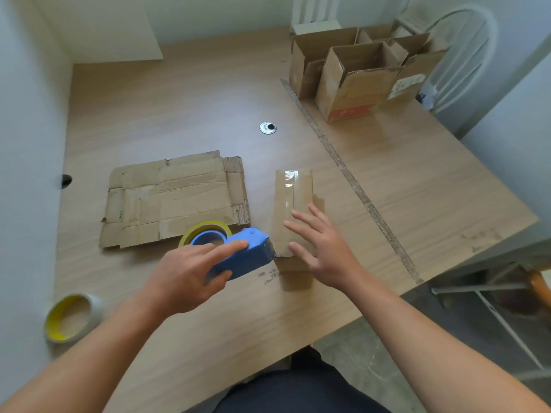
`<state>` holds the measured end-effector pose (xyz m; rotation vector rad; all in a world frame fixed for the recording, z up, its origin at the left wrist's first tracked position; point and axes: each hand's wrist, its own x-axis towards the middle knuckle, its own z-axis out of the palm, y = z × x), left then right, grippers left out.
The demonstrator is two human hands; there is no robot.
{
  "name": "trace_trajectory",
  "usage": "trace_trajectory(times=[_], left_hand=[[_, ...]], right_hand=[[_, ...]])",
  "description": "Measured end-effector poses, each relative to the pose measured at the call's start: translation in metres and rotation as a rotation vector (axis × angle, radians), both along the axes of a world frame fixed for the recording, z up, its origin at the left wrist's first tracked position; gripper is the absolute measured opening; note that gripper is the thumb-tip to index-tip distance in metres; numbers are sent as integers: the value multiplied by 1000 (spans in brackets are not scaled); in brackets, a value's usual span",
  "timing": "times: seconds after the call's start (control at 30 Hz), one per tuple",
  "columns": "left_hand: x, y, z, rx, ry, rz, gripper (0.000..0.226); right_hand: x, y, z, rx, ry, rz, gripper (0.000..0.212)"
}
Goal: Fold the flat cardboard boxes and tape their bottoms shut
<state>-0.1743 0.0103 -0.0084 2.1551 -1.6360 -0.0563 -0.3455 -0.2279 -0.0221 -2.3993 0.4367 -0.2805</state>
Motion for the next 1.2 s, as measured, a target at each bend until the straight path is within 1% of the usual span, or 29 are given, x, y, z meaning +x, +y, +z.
trace_trajectory(times=[0.07, 0.13, 0.3, 0.4, 0.47, 0.5, 0.6, 0.8, 0.9, 0.97, 1.03, 1.1, 1.2], left_hand=[[1, 2, 1, -4, -8, -32, 54], [2, 2, 3, 2, -19, -53, 54], [3, 2, 11, 4, -43, -84, 55], [4, 2, 17, -3, -55, -103, 54], [4, 2, 20, -11, -55, -112, 54], [4, 2, 21, -14, -53, -118, 54], [4, 2, 23, -20, -28, -124, 55], [5, 3, 23, 21, 67, -97, 60], [5, 4, 24, 30, 204, -76, 61], [5, 1, 27, 31, 298, -73, 60], [7, 3, 29, 34, 332, -59, 59], [15, 11, 30, 55, 386, 5, 58], [27, 19, 32, 163, 486, 28, 57]], right_hand=[[5, 3, 7, 63, -24, -6, 48], [11, 3, 13, 100, -9, -2, 50], [30, 4, 23, 131, 36, 36, 58], [38, 5, 25, 157, 77, 47, 55], [40, 5, 24, 185, 92, 59, 47], [40, 5, 23, 210, 96, 63, 39], [39, 4, 23, 291, 69, 43, 4], [29, 2, 21, 331, 60, 24, 14], [23, 0, 23, 391, 57, 8, 11], [19, 0, 25, 451, 40, -11, 19], [11, -5, 29, 541, -12, -104, 23], [-2, -15, 32, 620, -71, -214, 22], [-20, -22, 37, 666, -77, -264, 21]])
